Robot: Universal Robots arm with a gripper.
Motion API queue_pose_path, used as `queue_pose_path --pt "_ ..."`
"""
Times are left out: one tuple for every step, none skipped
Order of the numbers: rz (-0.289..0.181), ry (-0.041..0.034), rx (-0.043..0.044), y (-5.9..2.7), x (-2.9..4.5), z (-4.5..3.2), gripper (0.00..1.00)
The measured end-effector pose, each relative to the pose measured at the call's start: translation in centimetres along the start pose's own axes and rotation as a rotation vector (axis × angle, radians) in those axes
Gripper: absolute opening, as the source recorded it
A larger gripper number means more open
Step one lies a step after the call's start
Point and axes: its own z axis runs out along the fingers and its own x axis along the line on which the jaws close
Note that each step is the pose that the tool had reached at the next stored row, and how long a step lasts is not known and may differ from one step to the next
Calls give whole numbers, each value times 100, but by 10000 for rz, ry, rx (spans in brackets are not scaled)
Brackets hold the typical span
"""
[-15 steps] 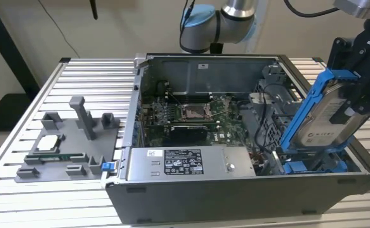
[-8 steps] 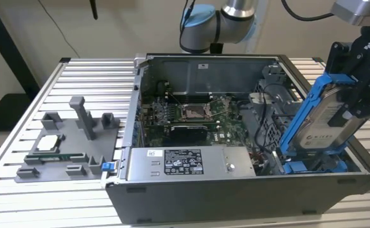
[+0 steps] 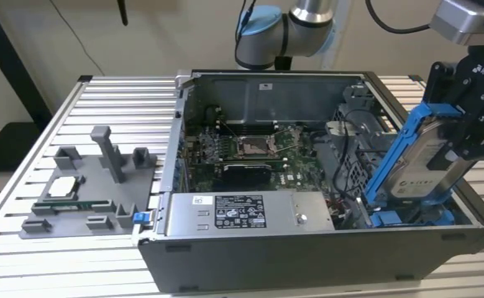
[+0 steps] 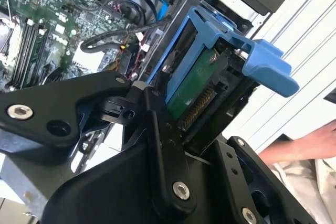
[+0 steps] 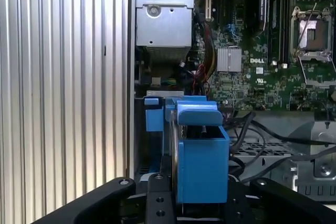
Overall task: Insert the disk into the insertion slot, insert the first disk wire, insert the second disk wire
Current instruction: 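Insert the disk into the insertion slot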
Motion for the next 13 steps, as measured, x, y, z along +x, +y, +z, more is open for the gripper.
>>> queue_pose_path --pt "-1 1 0 -4 0 11 0" --pt "-2 0 0 -8 1 22 0" --pt "-2 0 0 -12 1 32 0" --pt "-2 0 0 -16 1 42 0" --pt "-1 2 0 -18 2 53 0" --pt "-1 0 0 -19 2 66 0" --pt "-1 0 0 -20 2 78 0" --pt "-3 0 0 -22 3 93 0" --pt "-3 0 0 -22 3 107 0" --pt "-2 -1 0 -23 3 120 0" --pt "-3 1 0 -23 2 132 0" --pt "-3 1 1 -24 0 143 0" --pt "-3 0 1 -24 -3 153 0"
